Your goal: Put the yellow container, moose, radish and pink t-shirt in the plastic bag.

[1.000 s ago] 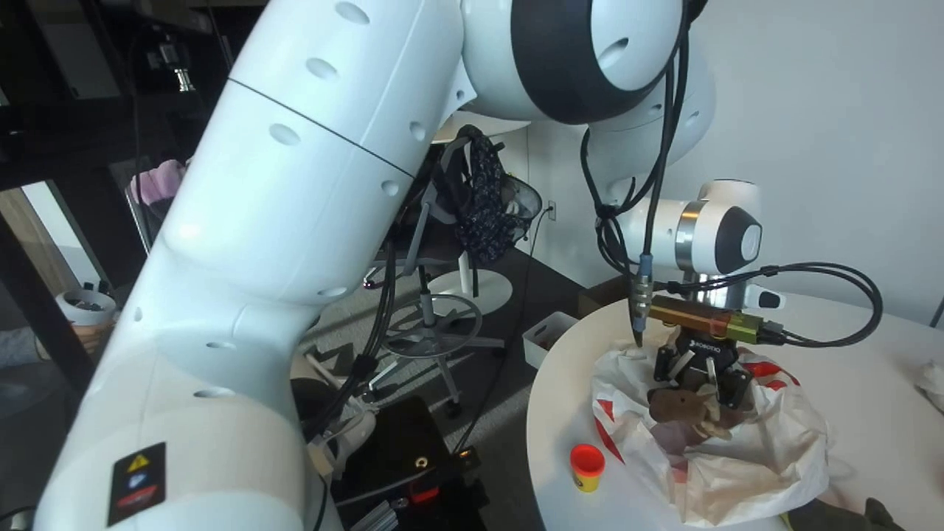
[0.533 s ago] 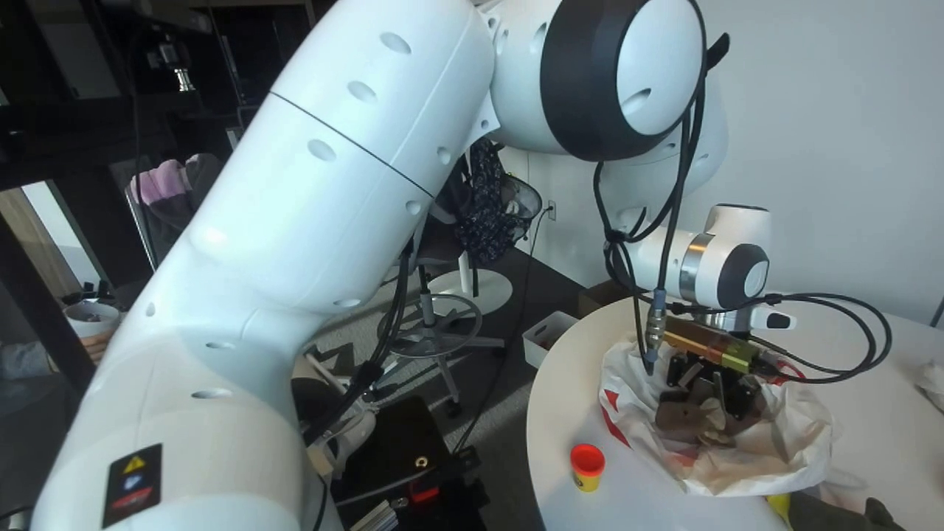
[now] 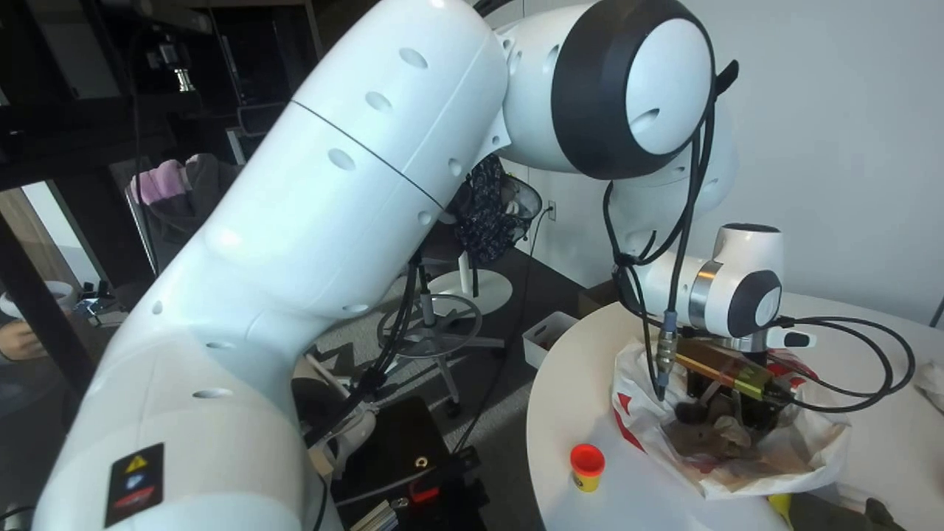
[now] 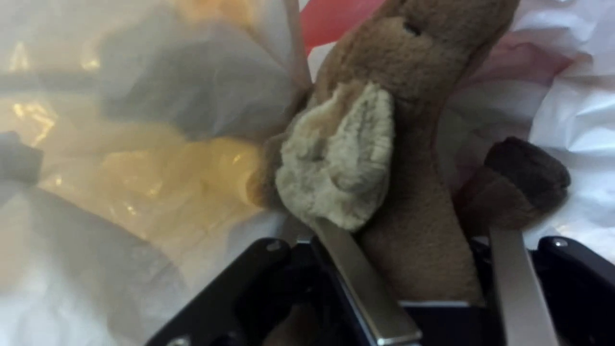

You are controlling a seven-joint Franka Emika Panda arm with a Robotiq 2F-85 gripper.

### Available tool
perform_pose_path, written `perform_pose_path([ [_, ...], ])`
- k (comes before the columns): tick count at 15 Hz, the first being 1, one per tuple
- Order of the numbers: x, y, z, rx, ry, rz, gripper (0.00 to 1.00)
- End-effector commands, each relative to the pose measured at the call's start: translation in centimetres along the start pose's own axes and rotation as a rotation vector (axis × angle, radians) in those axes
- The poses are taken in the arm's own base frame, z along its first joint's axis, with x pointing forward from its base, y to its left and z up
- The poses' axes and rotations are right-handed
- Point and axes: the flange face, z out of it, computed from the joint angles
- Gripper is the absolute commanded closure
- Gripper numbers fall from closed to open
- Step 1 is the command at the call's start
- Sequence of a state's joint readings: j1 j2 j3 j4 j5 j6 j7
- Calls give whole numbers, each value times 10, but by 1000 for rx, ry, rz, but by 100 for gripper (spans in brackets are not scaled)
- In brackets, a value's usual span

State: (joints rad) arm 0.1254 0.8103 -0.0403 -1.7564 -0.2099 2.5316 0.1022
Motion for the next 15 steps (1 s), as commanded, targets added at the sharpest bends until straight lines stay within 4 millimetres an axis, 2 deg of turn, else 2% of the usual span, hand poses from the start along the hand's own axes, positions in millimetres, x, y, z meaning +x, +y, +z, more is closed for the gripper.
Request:
perform_pose_path([
  [1,13,16,-43,12,126,51,35],
  [4,13,33,-93,2,217,71,11],
  [6,7,41,-124,9,234,77,1],
  [8,-6,43,-151,42,211,64,0],
  [11,-42,33,-179,115,99,21,0],
  [13,-69,19,-188,161,31,8,0],
  [15,-98,0,-183,159,-27,7,0],
])
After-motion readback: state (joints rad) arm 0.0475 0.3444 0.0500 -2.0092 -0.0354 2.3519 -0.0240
